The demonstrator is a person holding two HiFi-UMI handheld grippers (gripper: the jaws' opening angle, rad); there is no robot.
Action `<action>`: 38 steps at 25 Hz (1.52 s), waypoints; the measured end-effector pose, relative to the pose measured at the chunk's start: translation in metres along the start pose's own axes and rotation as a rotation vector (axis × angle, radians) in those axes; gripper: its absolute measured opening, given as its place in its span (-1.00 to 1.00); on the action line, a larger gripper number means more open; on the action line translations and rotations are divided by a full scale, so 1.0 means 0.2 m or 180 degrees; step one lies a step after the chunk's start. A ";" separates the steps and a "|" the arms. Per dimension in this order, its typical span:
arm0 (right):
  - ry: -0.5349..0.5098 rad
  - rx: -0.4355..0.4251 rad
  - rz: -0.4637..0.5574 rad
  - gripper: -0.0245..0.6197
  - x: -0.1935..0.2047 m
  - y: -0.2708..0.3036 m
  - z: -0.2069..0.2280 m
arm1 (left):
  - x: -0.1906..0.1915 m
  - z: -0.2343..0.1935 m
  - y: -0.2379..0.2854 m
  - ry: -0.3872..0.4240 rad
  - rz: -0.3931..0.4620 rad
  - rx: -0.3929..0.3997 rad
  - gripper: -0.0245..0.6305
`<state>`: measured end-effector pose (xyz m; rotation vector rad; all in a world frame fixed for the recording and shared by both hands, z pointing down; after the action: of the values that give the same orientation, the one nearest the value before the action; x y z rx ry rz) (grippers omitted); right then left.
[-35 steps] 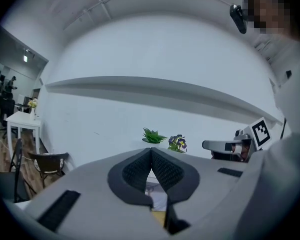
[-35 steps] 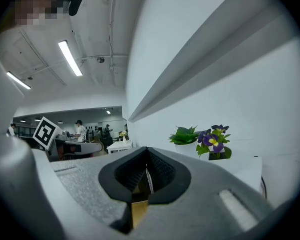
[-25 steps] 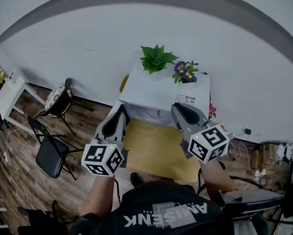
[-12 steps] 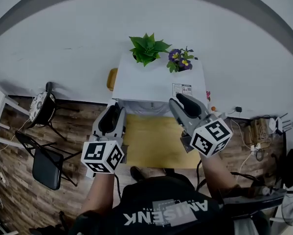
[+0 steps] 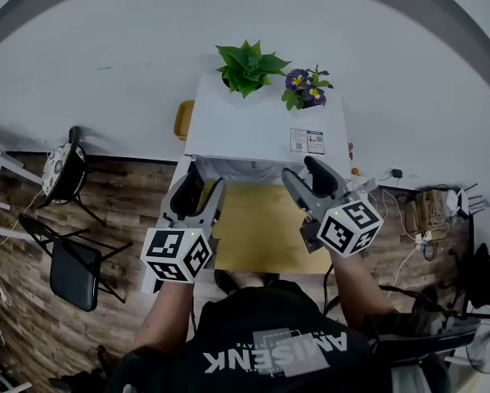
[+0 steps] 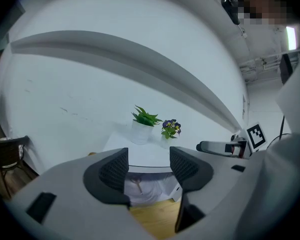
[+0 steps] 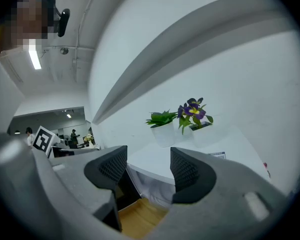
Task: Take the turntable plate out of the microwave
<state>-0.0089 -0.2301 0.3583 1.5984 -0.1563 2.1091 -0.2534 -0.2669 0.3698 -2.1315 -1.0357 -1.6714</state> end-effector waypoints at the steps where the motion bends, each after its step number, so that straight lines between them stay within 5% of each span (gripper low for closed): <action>1: 0.0033 -0.0008 -0.0018 -0.14 0.02 0.00 0.02 | 0.02 0.01 0.01 -0.0012 -0.0015 -0.0001 -0.19; 7: 0.0166 -0.0044 -0.0276 -0.12 0.21 0.03 0.15 | 0.19 0.01 0.11 -0.0226 -0.0198 -0.0021 -0.19; 22: 0.1412 0.0158 -0.0859 -0.12 0.88 0.20 0.49 | 0.81 -0.20 0.41 -0.1426 -0.0677 -0.0280 -0.19; 25: 0.1541 0.0156 -0.0932 -0.12 0.96 0.25 0.51 | 0.89 -0.23 0.47 -0.1495 -0.0745 -0.0297 -0.19; 29: 0.1796 0.0203 -0.0977 -0.12 1.07 0.32 0.54 | 1.01 -0.29 0.57 -0.2011 -0.0770 -0.0298 -0.19; 38: 0.2109 0.0323 -0.0976 -0.12 1.19 0.45 0.60 | 1.14 -0.40 0.80 -0.2601 -0.0784 -0.0439 -0.17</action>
<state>0.0083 -0.2809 0.6335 0.8265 0.3954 2.2887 -0.1870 -0.3423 0.6419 -2.9723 -1.4549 -0.9343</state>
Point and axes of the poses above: the fingertips, and each gripper's own axes: y forward along the fingers, z to its right, x out of its underside, the point moved 7 cm from there along -y, backward along the fingers, and after that the axes turned 3 degrees about -z, right-handed, at the moved point
